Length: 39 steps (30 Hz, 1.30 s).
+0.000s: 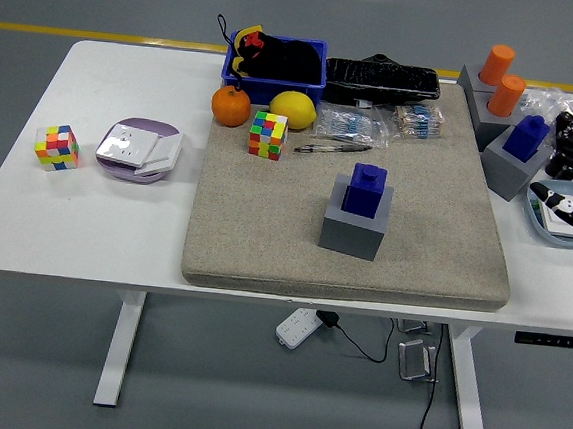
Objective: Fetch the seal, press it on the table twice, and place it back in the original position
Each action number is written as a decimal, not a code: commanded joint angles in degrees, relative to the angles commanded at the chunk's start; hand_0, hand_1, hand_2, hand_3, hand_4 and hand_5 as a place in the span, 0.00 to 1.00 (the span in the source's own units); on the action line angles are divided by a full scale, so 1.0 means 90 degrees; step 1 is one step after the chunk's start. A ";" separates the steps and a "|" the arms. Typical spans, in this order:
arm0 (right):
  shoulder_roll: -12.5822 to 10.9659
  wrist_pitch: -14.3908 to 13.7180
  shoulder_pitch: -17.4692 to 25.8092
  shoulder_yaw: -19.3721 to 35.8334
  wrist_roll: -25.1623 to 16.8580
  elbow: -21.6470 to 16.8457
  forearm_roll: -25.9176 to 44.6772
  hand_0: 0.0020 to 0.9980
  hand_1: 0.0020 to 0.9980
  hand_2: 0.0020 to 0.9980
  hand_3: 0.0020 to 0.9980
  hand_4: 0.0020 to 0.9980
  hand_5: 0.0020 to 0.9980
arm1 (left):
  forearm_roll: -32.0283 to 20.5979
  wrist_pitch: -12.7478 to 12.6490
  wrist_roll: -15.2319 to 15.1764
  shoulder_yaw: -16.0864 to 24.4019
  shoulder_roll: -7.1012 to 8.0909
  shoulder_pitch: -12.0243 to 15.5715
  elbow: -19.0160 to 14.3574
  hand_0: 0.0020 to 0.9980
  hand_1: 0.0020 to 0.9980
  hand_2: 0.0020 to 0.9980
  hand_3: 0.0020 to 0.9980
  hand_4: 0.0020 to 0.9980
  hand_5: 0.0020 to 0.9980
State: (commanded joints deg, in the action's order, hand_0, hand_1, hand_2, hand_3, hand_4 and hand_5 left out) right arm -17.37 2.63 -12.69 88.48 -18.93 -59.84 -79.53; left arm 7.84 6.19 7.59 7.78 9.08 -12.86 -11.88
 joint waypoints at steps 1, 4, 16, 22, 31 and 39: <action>0.0012 -0.0002 0.0034 0.0113 0.0012 -0.0010 -0.0031 0.86 0.81 0.80 0.77 1.00 0.29 | 0.0002 0.0000 0.0000 -0.0003 0.0002 -0.0003 0.0000 0.81 0.81 0.79 0.84 0.79 0.42; 0.0036 -0.0007 0.0113 0.0389 0.0031 -0.0037 -0.0105 0.86 0.81 0.80 0.77 1.00 0.29 | 0.0011 0.0001 -0.0001 -0.0014 0.0006 -0.0012 -0.0004 0.81 0.81 0.79 0.84 0.79 0.42; 0.0143 -0.0017 0.0215 0.0811 0.0058 -0.0141 -0.0215 0.85 0.80 0.79 0.76 1.00 0.28 | 0.0034 0.0000 0.0000 0.0032 -0.0003 -0.0001 -0.0004 0.81 0.81 0.79 0.84 0.79 0.42; 0.0158 -0.0015 0.0250 0.0903 0.0068 -0.0177 -0.0224 0.85 0.80 0.79 0.76 1.00 0.28 | 0.0029 -0.0001 0.0004 0.0042 -0.0010 0.0035 0.0005 0.81 0.81 0.79 0.84 0.79 0.42; 0.0160 -0.0013 0.0290 0.1089 0.0088 -0.0248 -0.0219 0.85 0.79 0.79 0.76 1.00 0.25 | 0.0063 0.0003 -0.0003 0.0102 -0.0026 0.0006 0.0007 0.81 0.81 0.79 0.84 0.79 0.42; 0.0178 -0.0008 0.0297 0.1188 0.0108 -0.0298 -0.0235 0.84 0.79 0.79 0.76 1.00 0.25 | 0.0036 0.0004 0.0004 0.0082 -0.0036 0.0020 0.0012 0.81 0.81 0.79 0.84 0.79 0.42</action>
State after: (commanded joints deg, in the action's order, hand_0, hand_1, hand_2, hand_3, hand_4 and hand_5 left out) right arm -15.77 2.56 -10.02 99.17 -17.96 -62.53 -81.65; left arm 8.16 6.23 7.63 8.51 8.75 -12.68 -11.77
